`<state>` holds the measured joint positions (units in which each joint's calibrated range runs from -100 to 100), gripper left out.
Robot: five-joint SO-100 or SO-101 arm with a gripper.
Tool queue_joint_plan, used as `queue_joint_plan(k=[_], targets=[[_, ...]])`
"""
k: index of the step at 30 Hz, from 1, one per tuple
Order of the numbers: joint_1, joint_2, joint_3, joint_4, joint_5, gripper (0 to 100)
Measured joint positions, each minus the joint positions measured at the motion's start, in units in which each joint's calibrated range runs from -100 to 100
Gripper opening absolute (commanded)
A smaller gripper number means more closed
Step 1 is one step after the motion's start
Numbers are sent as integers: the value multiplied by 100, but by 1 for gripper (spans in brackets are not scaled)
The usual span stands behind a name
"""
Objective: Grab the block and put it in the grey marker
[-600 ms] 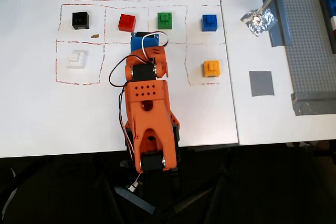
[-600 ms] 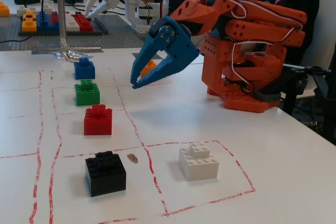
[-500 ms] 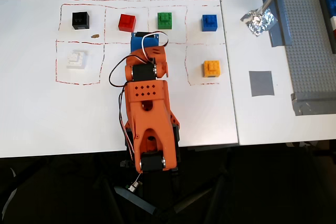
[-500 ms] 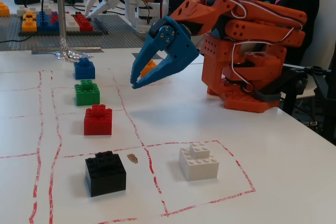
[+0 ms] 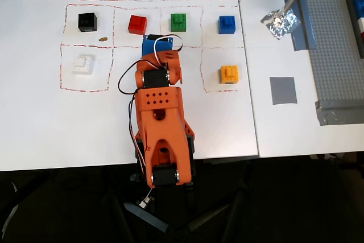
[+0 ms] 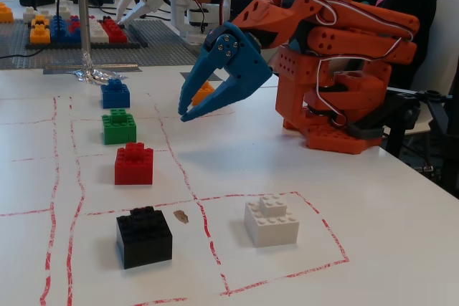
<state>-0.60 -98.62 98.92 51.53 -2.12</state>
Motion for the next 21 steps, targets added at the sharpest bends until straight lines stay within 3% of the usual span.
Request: queue_joint_plan(k=[12, 21], targets=[[0, 26, 0, 0, 317, 0], [189, 2235, -1244, 555, 918, 0]])
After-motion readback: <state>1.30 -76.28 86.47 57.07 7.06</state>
